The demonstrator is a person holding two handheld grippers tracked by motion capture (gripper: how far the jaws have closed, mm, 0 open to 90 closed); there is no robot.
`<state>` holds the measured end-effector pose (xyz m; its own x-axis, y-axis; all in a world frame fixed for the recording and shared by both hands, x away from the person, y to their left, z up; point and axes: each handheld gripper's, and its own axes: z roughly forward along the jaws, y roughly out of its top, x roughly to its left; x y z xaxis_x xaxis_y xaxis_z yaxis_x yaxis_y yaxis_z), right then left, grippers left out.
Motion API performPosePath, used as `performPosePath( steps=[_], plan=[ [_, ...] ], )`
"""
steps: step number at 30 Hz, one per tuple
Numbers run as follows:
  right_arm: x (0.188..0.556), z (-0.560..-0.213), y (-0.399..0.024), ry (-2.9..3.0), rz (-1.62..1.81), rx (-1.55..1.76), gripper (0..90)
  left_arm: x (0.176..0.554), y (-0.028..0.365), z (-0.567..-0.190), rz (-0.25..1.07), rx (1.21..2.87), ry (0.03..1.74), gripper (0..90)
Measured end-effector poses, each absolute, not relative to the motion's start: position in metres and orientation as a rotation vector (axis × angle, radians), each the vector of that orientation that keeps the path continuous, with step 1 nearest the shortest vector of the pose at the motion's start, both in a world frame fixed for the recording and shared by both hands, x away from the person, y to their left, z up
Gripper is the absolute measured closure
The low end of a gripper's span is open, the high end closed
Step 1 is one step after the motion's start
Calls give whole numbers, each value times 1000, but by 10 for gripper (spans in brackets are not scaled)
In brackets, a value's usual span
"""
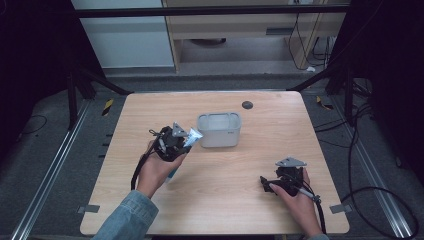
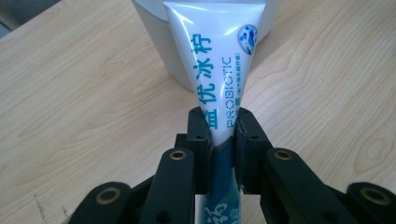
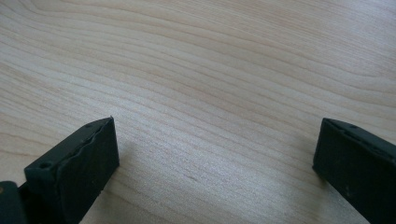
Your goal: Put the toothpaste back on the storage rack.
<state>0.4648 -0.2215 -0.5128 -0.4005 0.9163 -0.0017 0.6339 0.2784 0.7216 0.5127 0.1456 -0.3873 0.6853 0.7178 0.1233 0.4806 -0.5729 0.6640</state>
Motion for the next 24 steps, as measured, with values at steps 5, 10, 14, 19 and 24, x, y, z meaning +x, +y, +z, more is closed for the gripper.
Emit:
performPosePath(
  steps=[5, 10, 14, 19, 24],
  plan=[
    [465, -513, -222, 2135, 909, 1395, 4, 515, 136, -384, 536, 2272, 904, 781],
    [465, -513, -222, 2135, 910, 1396, 4, 519, 125, -377, 545, 2248, 892, 781],
    [465, -513, -221, 2134, 909, 1399, 4, 519, 115, -373, 565, 2235, 878, 781],
    [466, -513, -222, 2137, 912, 1388, 4, 520, 103, -365, 582, 2222, 856, 781],
    [466, -513, -222, 2136, 910, 1390, 4, 525, 94, -360, 581, 2225, 843, 781]
  ],
)
